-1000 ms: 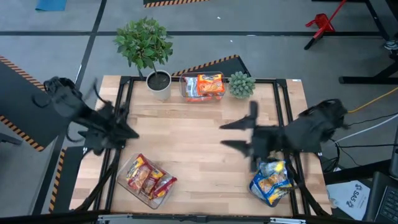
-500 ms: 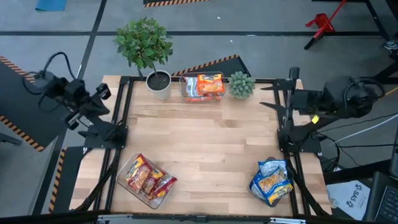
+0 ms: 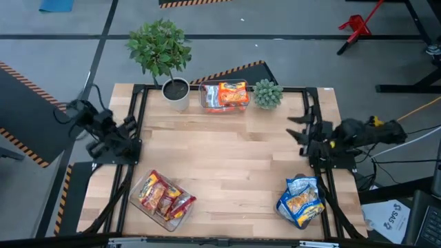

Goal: Sort Maruchan noodles
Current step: Return to Home Position

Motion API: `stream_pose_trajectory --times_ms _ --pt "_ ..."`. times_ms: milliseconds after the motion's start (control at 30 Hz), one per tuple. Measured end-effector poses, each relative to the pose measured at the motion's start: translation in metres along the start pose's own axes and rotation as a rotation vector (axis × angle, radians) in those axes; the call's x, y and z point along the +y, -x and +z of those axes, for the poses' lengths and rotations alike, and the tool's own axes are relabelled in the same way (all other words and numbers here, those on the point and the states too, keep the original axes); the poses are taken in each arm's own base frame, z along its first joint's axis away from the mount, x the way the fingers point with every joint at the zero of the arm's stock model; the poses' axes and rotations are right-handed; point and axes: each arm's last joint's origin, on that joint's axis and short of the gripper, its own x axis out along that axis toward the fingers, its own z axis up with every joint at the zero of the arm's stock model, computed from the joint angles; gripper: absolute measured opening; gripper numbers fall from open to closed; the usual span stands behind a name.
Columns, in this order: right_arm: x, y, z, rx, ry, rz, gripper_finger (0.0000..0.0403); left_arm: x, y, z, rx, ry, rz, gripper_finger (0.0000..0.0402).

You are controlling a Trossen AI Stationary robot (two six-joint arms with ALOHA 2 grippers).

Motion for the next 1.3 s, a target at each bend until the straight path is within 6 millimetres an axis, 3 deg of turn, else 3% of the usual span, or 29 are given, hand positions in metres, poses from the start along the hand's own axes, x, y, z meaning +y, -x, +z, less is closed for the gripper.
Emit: stream_pose_trajectory --times_ms 233,433,600,800,1067,1300 --pt "0.007 0.031 -0.073 -0.096 -0.087 -0.088 0.0179 0.009 -0.016 -0.038 0.022 -0.037 -0.024 0.0008" --pt "0.009 0.035 -0.09 0.107 -0.02 -0.084 0.0179 0.023 -0.028 -0.088 -0.012 -0.009 -0.067 0.0008" --pt "0.011 0.036 -0.097 0.171 0.005 -0.067 0.0179 0.037 -0.029 -0.126 -0.034 0.036 -0.069 0.0008" --pt "0.012 0.037 -0.101 0.209 0.019 -0.059 0.0179 0.039 -0.029 -0.128 -0.014 -0.01 -0.061 0.0008" --pt "0.014 0.039 -0.109 0.289 0.025 -0.017 0.0179 0.051 -0.03 -0.131 0.026 -0.215 0.051 0.0008" --pt "0.014 0.039 -0.11 0.297 0.142 0.005 0.0179 0.06 -0.03 -0.138 0.095 -0.142 0.139 0.0008"
